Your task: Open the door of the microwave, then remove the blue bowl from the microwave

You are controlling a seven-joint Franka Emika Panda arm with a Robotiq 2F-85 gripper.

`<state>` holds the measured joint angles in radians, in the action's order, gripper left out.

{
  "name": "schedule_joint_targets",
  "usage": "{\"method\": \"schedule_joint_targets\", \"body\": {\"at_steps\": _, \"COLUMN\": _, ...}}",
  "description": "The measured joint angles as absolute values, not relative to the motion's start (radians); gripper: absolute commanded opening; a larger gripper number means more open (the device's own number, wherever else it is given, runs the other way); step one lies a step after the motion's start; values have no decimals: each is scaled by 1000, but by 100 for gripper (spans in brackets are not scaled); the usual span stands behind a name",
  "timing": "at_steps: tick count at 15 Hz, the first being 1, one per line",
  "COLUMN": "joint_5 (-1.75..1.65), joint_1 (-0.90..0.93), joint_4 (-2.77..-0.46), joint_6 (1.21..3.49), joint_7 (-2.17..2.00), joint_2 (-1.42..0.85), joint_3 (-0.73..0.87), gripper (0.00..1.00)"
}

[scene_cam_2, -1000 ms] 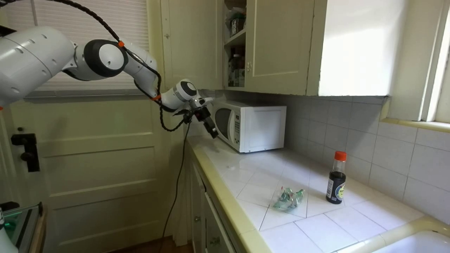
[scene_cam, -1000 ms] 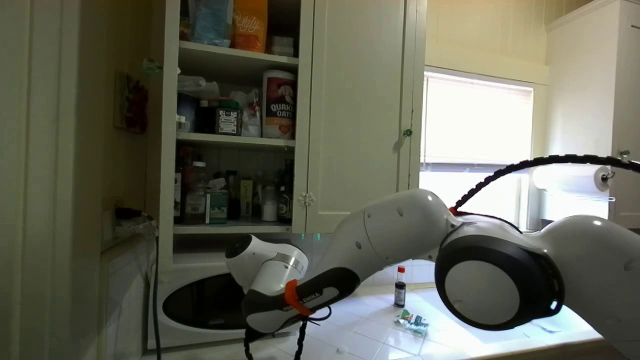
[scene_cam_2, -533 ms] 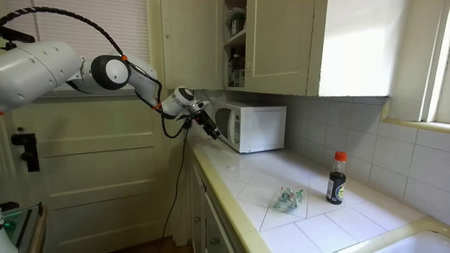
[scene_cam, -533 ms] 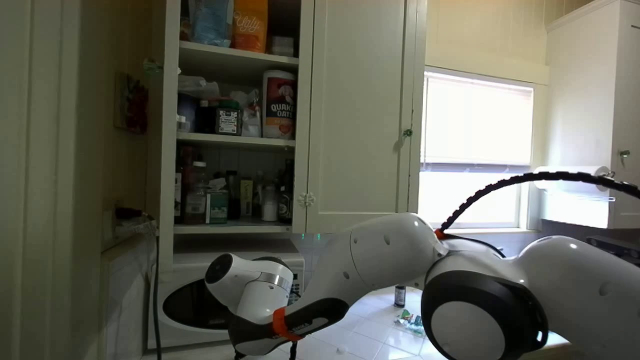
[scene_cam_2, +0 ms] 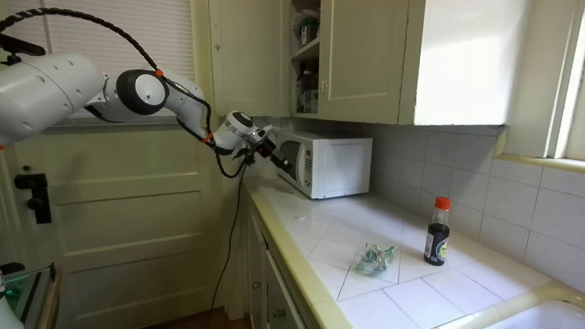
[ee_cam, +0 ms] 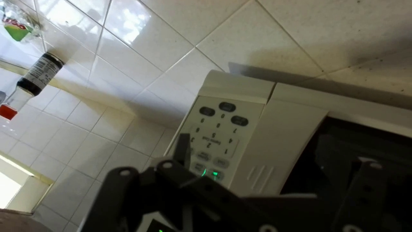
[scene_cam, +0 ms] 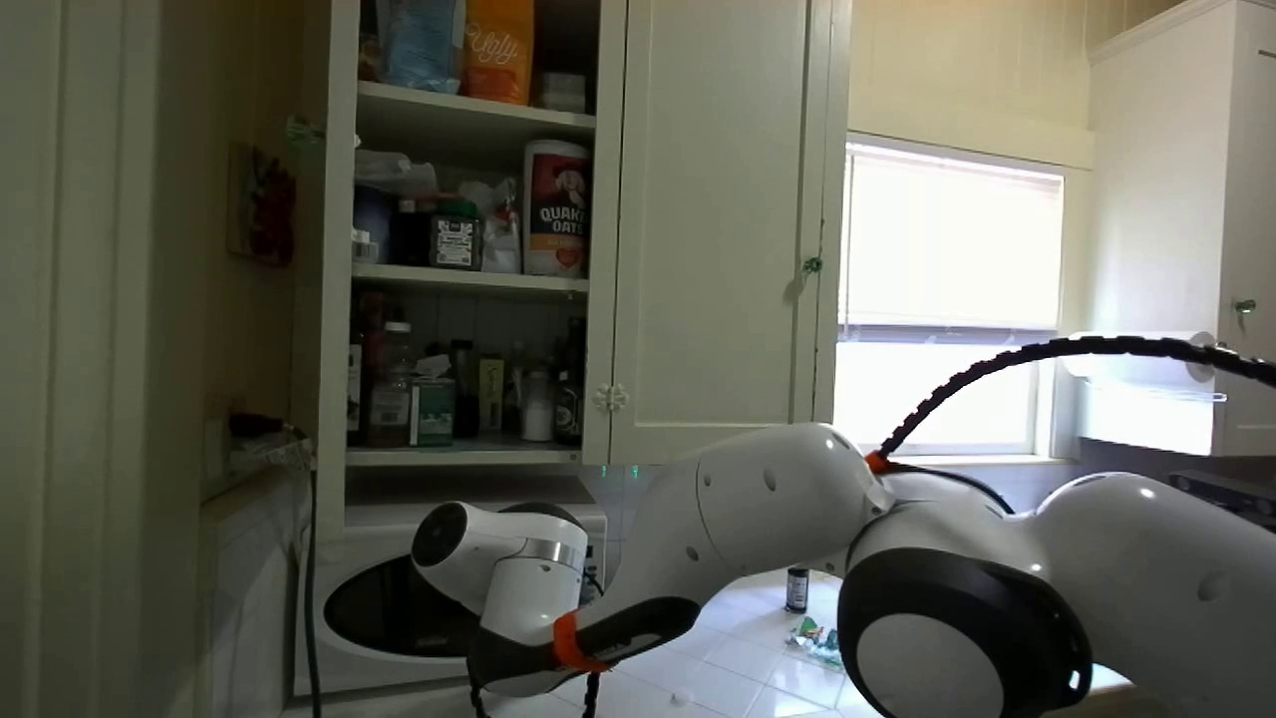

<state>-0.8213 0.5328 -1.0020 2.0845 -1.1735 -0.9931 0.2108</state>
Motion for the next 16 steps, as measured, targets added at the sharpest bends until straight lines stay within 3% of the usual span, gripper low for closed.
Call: {"method": "schedule_joint_targets", "body": {"at_steps": 16, "joint_5": -852, "joint_1": 547, "joint_4": -915, "joint_6": 2054, "joint_7": -1351, "joint_2": -1041, "joint_3": 289, "gripper": 100}}
